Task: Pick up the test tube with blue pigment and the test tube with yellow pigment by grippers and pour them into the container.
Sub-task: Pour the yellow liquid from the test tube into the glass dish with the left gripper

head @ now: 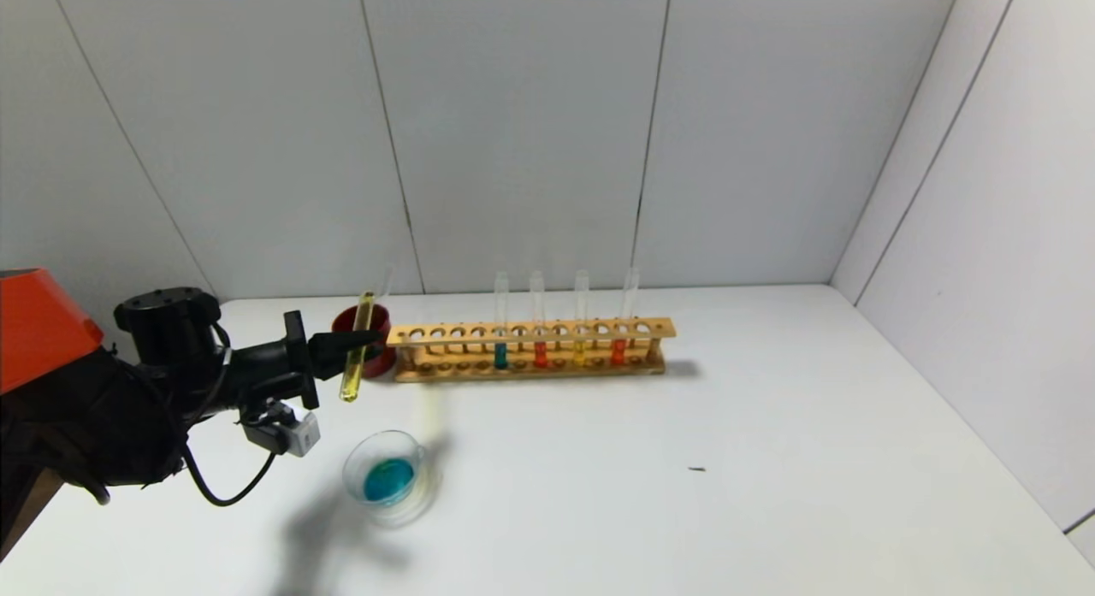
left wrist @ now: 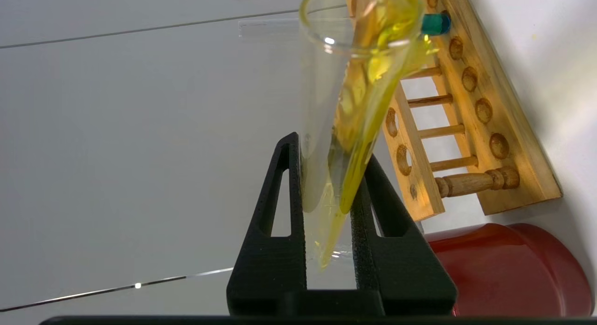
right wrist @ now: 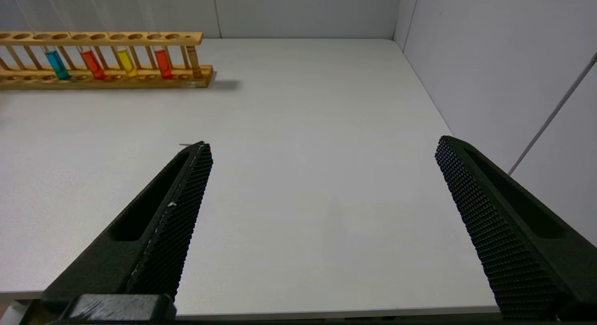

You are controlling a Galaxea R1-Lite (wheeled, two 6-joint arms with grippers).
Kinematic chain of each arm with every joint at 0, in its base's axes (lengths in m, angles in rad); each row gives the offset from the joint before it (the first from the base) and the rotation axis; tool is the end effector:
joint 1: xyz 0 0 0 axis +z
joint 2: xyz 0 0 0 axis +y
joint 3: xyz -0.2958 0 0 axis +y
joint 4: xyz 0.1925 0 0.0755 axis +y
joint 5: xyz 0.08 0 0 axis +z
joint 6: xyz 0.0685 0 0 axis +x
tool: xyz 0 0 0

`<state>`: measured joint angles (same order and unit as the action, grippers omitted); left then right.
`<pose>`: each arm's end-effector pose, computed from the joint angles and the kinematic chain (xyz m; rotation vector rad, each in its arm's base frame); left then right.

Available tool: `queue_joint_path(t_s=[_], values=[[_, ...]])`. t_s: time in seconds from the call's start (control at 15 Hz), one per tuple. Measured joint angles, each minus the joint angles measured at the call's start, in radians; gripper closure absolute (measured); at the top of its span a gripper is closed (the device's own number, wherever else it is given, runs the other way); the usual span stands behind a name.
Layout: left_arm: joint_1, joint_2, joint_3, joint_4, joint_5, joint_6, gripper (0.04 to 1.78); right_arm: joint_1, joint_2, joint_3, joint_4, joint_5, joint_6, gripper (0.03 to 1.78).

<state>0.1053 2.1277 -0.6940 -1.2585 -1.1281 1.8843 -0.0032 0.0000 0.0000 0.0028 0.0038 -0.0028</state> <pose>0.3696 -0.0232 0.0517 1.5915 -0.8334 -0.8146 0.0452 0.0001 0.0751 -0.0028 0.0028 0.0006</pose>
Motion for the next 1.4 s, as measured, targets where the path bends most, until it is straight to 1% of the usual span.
queue_joint_path(t_s=[0.33,0.67,1.4], values=[[-0.001,0.016,-0.010,-0.019,-0.001,0.005,1.50,0.000,0.000,0.000,0.000,0.000,0.000,0.06],[-0.001,0.037,-0.016,-0.081,-0.010,0.006,1.50,0.000,0.000,0.000,0.000,0.000,0.000,0.06],[-0.001,0.047,-0.006,-0.116,-0.022,0.048,1.50,0.000,0.000,0.000,0.000,0.000,0.000,0.06]])
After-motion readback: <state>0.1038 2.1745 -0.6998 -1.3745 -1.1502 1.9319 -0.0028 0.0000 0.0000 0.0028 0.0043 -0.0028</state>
